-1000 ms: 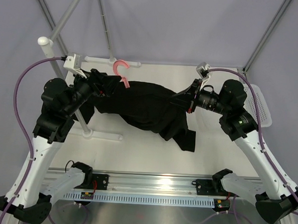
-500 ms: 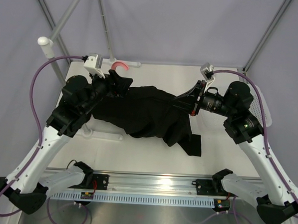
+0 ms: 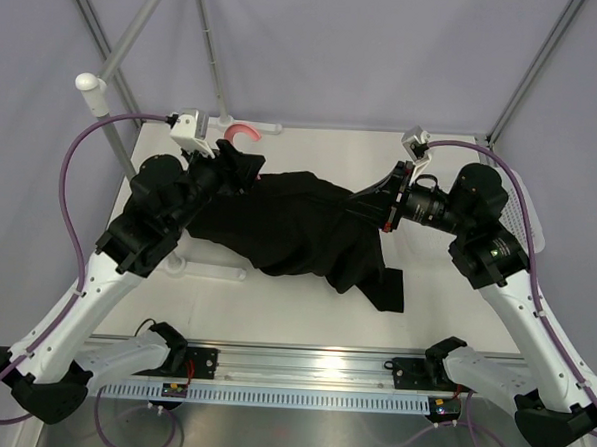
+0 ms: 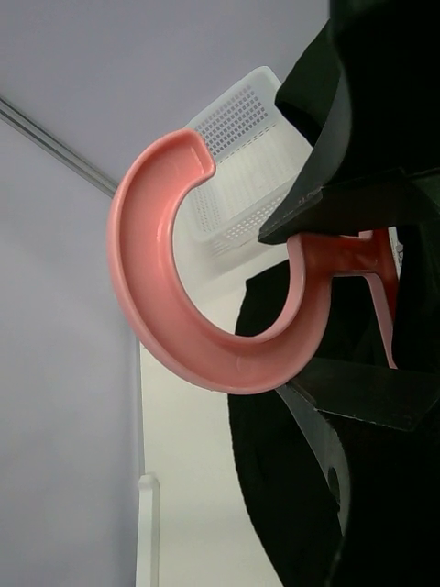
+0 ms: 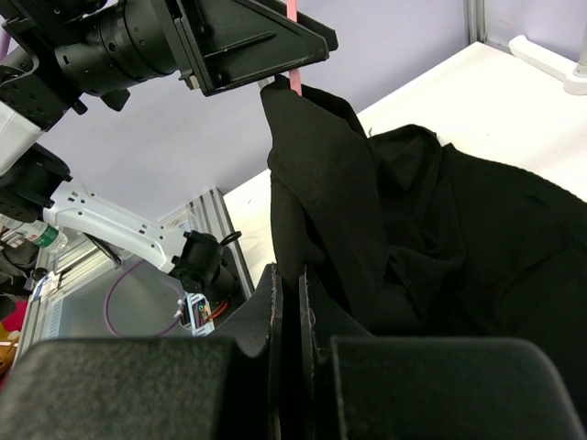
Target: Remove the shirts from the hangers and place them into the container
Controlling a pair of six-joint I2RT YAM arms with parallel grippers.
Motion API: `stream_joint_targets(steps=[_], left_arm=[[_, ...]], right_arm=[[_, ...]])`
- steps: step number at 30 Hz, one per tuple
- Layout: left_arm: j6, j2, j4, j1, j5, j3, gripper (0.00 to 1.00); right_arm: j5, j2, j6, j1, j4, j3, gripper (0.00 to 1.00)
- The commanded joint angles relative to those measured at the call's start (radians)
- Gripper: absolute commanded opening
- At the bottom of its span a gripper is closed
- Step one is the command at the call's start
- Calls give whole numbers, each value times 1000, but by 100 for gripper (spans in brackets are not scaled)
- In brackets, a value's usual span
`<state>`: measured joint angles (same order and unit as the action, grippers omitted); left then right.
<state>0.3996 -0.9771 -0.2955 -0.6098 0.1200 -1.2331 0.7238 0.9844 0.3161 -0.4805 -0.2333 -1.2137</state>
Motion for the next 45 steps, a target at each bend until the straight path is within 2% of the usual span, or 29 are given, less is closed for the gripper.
stream_joint_targets(steps=[1, 2, 4, 14, 15, 18, 21, 23, 24, 30, 38, 41, 42, 43, 45], left_arm=[[-31, -15, 1, -19, 30, -32, 22], [-33, -18, -7, -27, 29, -35, 11], [-28, -29, -14, -34, 33, -48, 0], [-2, -32, -66, -65, -14, -114, 0], [-7, -34, -89, -73, 6, -132, 26], [-16, -17, -84, -93, 29, -128, 66], [-45, 15, -54, -93, 30, -105, 79], [-65, 35, -30, -91, 27, -83, 96], [-83, 50, -15, -93, 32, -82, 99], [-101, 38, -60, -91, 67, -118, 98], [-81, 11, -57, -93, 84, -106, 90], [-74, -11, -54, -93, 79, -120, 70], [-71, -17, -57, -91, 82, -124, 52], [-68, -24, -59, -91, 84, -134, 47], [-67, -35, -48, -93, 81, -137, 48]], right_arm=[[-20, -24, -2, -4, 31, -64, 0], [-21, -20, -3, -4, 28, -69, 0], [-21, -15, -3, -4, 23, -86, 0], [-24, 4, 12, -4, 35, -118, 0], [-32, 2, 11, -6, 37, -116, 0], [-37, 3, 5, -4, 31, -118, 0], [-53, 10, -3, -4, 25, -118, 0], [-52, 19, -9, -6, 15, -118, 0], [-52, 22, -9, -4, 23, -115, 0], [-44, 13, 5, -6, 48, -102, 0], [-35, 7, 12, -4, 43, -113, 0], [-35, 3, 11, -4, 42, -118, 0], [-40, 3, 11, -4, 40, -116, 0], [-38, 5, 6, -4, 38, -119, 0], [-31, 7, 8, -4, 40, -121, 0]])
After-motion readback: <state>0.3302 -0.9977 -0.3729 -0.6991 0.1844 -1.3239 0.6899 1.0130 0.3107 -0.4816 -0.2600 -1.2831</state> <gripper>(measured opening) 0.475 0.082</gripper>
